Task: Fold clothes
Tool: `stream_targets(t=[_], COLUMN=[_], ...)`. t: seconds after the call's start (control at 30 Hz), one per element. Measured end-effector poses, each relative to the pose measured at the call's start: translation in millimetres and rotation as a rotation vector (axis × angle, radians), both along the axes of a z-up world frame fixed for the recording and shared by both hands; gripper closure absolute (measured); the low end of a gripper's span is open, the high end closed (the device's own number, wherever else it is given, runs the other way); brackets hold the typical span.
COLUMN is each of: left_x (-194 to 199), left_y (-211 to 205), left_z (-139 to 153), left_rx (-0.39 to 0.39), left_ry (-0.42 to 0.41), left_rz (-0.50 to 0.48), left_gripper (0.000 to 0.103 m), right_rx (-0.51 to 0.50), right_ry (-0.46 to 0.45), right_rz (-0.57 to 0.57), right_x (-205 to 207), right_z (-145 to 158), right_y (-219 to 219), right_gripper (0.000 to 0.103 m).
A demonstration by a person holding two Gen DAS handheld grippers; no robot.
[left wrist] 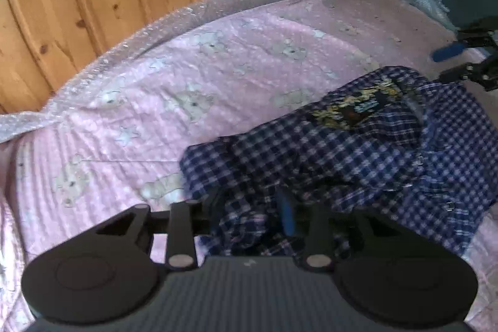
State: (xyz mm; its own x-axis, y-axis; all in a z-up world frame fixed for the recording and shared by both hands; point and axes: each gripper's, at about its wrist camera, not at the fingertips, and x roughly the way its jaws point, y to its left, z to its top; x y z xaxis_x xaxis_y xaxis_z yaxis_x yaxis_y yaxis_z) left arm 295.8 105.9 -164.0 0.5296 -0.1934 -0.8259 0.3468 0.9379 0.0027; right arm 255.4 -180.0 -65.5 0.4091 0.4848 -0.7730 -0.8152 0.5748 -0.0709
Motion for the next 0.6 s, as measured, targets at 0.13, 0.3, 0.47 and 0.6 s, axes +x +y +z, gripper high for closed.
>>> stream_targets(t=[0.13,0.3,0.47,0.6], left_x=[-6.4,-17.1,-15.9,-24.9], left_y=[-7.2,-5.9,-2.1,6.5], left_z=[2.9,-0.8,-5.2,25.1], left_rx=[-0.006,0.010,0.002,-0.032], left_ry=[0.023,0.049,0.040,-0.070], left_rz=[-0.088,-0.108,-0.050,-0.014], left_gripper=[0.082,0.081,0.089,0.098], right_rx=[-0.027,-0.089,-0.073,-0.079], right_ry=[0.058,0.164,0.182,0.131], right_rz=[0.091,0.185,0.150,0.173], right_x=[7.4,7.2,11.1,3.7], right_z=[-10.4,-32.5,-34.1,-13.0], right_y=[18.0,25.6,19.6,17.1], right_gripper=[0.060,0.081,0.080,0.099])
